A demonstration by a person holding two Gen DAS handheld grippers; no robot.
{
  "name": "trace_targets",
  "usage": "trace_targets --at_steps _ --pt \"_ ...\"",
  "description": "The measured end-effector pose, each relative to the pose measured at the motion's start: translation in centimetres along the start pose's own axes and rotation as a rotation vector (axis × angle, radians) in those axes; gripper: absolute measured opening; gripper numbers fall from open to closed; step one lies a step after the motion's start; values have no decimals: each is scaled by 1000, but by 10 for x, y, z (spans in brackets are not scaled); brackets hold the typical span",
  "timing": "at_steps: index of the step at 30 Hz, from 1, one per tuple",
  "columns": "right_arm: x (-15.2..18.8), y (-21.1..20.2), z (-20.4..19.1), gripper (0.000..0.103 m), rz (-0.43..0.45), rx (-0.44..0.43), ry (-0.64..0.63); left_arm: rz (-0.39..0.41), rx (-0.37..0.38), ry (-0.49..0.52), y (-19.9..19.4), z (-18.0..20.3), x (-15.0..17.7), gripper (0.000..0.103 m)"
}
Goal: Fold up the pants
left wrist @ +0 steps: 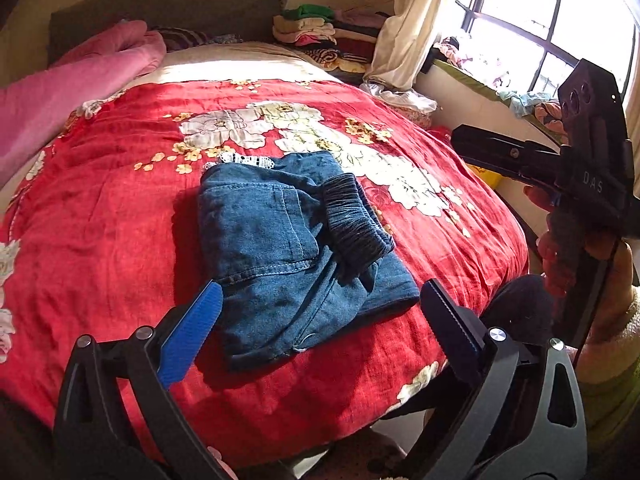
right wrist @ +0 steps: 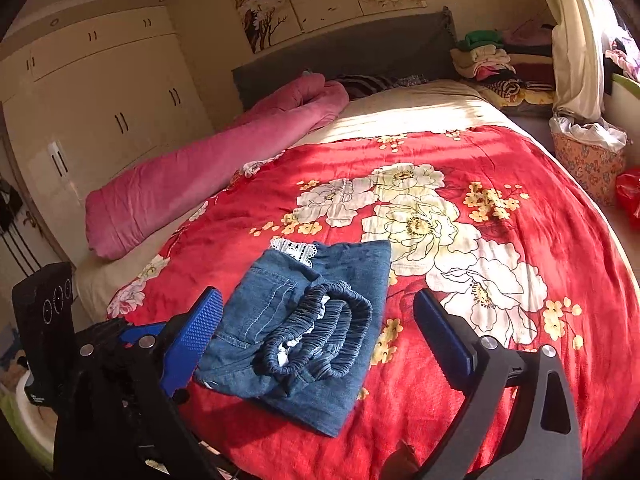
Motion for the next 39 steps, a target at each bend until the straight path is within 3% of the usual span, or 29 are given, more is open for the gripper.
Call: trace_targets --at_steps 22,30,39 --pt "34 32 16 97 -90 44 55 -13 -113 -49 15 -36 -1 93" --pt "47 48 33 97 -124 125 81 -32 -149 -81 29 -54 -1 93" --pt "61 65 48 97 -164 122 148 -55 -167 -113 50 -71 -5 93"
Point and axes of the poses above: each gripper's, at about its wrist camera, not at the fingertips, and y roughly the way its jaws point, z to its right, x to its underside, the point moved 7 cm from there along y, roughly the way its jaws point, and after that the axes turned 3 degrees about -z, right-handed, at the moved point
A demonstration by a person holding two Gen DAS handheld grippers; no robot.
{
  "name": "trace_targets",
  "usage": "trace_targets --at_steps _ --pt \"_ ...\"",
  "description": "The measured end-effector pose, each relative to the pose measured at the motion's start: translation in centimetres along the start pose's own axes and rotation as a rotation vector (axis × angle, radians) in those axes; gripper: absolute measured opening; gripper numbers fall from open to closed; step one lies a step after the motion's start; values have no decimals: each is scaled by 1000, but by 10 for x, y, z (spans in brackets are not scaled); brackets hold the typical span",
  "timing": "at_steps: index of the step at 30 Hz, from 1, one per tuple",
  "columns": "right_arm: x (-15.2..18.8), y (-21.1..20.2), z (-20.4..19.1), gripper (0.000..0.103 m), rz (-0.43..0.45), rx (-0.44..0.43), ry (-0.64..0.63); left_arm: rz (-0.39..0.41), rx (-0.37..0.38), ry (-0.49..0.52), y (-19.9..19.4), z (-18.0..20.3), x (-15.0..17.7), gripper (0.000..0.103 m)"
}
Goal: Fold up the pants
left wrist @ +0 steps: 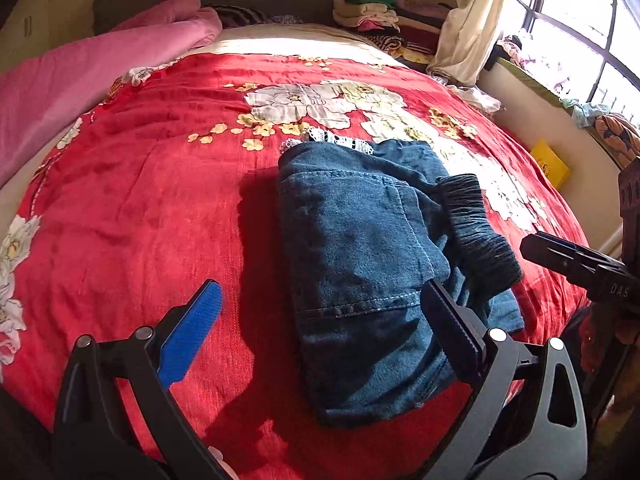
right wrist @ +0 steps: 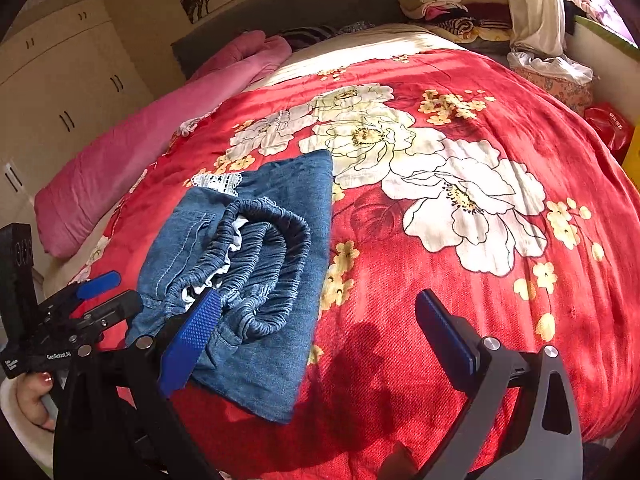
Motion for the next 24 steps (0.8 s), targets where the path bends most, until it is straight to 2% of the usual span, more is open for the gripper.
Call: trace_targets --at_steps 6,7,10,24 --pt "0 18 3 96 -35 19 9 -29 2 -2 19 -3 -1 93" --pt "0 21 2 94 -40 12 7 -32 -1 1 21 -2 -2 93" --pt "0 29 -2 79 -58 -22 11 -35 -8 11 27 -2 -1 93" --pt "4 43 -3 73 -80 -161 118 -38 2 15 39 -3 -2 93"
Point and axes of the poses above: each gripper's, at about its wrist camera, not at the fingertips, and y roughly the way its jaws point, z to its right, x to its underside, the point moved 7 cm from there along y, roughly the way its jaws point, and after that the axes turned 3 degrees about -z, right-handed, at the moved point
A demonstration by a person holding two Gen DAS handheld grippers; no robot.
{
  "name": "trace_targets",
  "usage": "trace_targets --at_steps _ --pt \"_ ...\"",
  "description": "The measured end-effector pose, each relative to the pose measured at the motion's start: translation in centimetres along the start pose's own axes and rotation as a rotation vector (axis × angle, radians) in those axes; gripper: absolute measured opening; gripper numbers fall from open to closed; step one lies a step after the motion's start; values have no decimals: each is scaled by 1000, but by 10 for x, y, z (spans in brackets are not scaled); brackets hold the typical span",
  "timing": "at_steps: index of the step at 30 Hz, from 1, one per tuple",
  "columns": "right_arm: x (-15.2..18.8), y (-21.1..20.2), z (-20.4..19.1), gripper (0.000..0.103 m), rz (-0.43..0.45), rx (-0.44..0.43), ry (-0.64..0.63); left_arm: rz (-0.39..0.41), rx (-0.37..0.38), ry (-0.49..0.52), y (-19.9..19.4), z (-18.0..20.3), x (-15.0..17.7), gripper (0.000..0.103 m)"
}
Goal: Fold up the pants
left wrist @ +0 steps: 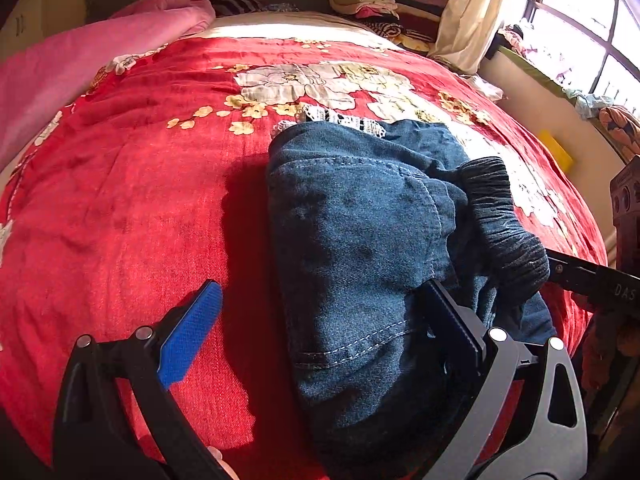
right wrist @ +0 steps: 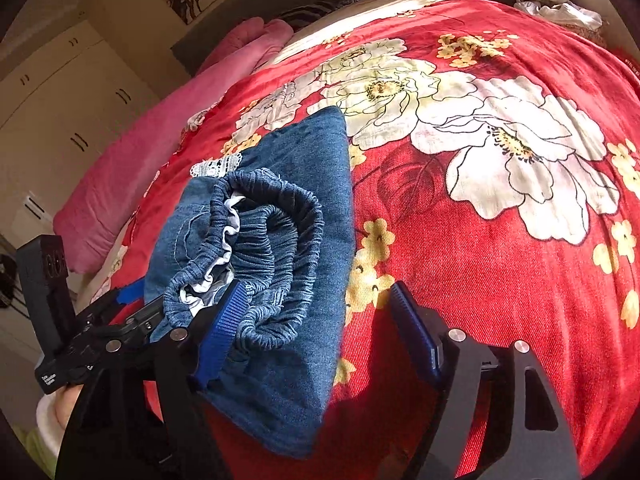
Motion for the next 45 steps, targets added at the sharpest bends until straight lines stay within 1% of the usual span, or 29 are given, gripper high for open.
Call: trace_targets --at_steps 4,6,8,9,10,11,14,15,17,19,20,21,22,23,25,28,31,36,41,45 --pt "1 3 -3 72 -12 -20 -11 -1 8 -2 4 1 -1 93" --pt "1 5 -4 69 -18 -30 -19 -2 11 -2 5 1 -2 93" --pt "4 6 -7 58 -31 -67 -12 -4 14 -1 6 1 -2 93" --pt "5 8 -8 50 -37 -89 -4 -4 18 -2 6 1 -2 93" --pt "6 8 -8 45 -38 -97 0 -5 22 -3 7 1 -2 93" --pt "6 8 -8 41 -39 -102 2 -8 30 -8 8 2 -2 93" --pt "6 7 -10 35 -36 -115 4 -18 69 -24 10 4 -2 93" --pt "6 7 -10 34 -32 -113 0 -21 73 -23 11 5 -2 90" --pt "6 6 -12 32 -24 -110 -8 -22 88 -22 11 8 -2 82" --pt "7 5 -14 31 -17 -104 -17 -29 120 -21 10 12 -1 66" --pt "6 4 -15 31 -13 -102 -21 -30 126 -19 9 14 -1 64" --pt "6 5 -15 30 -10 -100 -24 -29 127 -17 9 15 -1 59" --pt "6 5 -16 30 -7 -95 -31 -29 131 -15 8 15 -2 51" --pt "5 4 -17 30 -1 -86 -40 -28 140 -15 8 16 -2 47" --pt "4 2 -21 29 17 -69 -62 -18 149 -12 4 17 -3 34" --pt "3 -4 -29 27 44 -40 -115 8 147 3 -5 21 -8 25" --pt "2 -11 -33 26 61 -52 -122 21 154 5 -11 24 -12 22" --pt "-7 -25 -43 25 98 -76 -139 49 178 16 -25 31 -20 20" --pt "-24 -36 -64 25 143 -70 -202 82 179 29 -37 33 -35 20" --pt "-42 -39 -73 25 163 -74 -222 116 170 22 -43 29 -53 20"
Point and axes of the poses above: each gripper's, at about its wrist camera, not at the fingertips, and y roughly the way its jaws point, z to its right, x to its underside, the point moved 7 cm from there along y, roughly the way its jaws point, and after that the axes turned 3 degrees about -z, right-handed, at the moved point
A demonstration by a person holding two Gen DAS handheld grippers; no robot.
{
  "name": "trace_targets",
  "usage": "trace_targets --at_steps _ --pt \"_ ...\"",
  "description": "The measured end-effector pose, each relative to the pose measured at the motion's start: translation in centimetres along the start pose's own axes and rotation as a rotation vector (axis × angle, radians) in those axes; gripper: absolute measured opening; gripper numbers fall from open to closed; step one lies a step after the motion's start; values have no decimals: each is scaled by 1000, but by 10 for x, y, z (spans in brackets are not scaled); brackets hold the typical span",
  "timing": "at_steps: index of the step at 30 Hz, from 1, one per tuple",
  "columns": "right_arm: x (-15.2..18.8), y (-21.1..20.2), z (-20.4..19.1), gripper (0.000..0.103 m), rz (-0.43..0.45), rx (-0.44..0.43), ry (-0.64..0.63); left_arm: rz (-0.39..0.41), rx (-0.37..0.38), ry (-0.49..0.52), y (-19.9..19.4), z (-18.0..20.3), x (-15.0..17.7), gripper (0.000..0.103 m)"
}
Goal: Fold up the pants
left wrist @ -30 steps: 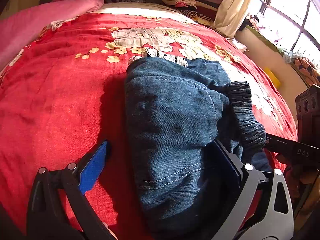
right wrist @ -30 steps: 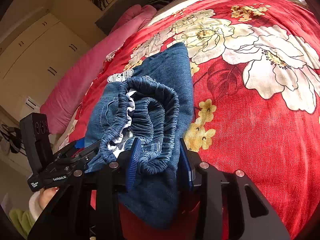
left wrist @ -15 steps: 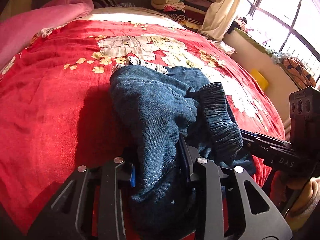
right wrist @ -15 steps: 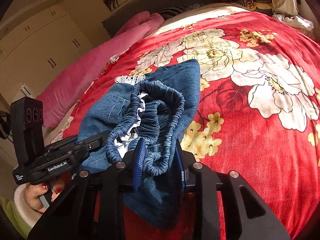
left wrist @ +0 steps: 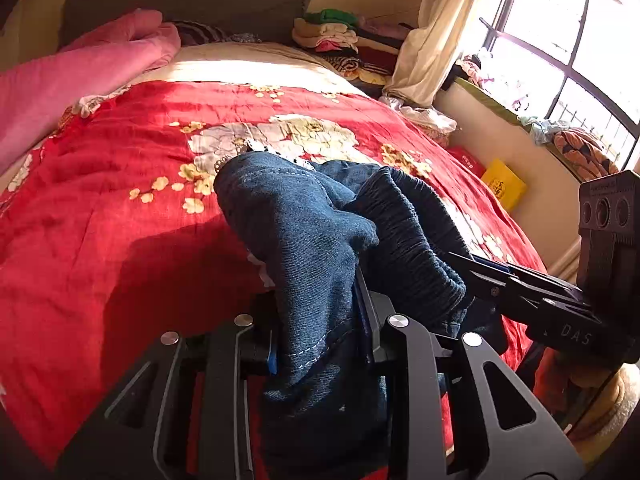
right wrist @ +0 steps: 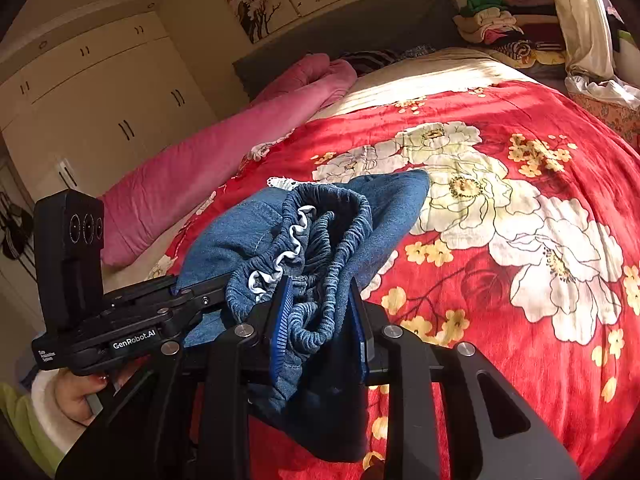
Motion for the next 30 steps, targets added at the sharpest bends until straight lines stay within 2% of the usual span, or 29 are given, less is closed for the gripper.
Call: trace_targets --at_steps 8,14,23,30 --pt "-49 11 4 25 43 15 -30 51 -26 14 4 -7 -46 20" --pt "-74 28 14 25 45 44 -40 60 -49 25 22 -14 -73 20" --pt "-82 61 37 25 7 69 -15 30 -68 26 55 -25 -79 20" --pt "-66 87 55 25 -51 79 14 -25 -80 4 81 -39 -67 20"
Point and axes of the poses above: each gripper's, at about its wrist camera, not at the fingertips, and y roughly the way its jaws point, z to its right, x to its underside, the point moved 7 cm from there along y, roughly the way its jaws point, and after that the axes turned 3 degrees about -z, right-handed, at the moved point
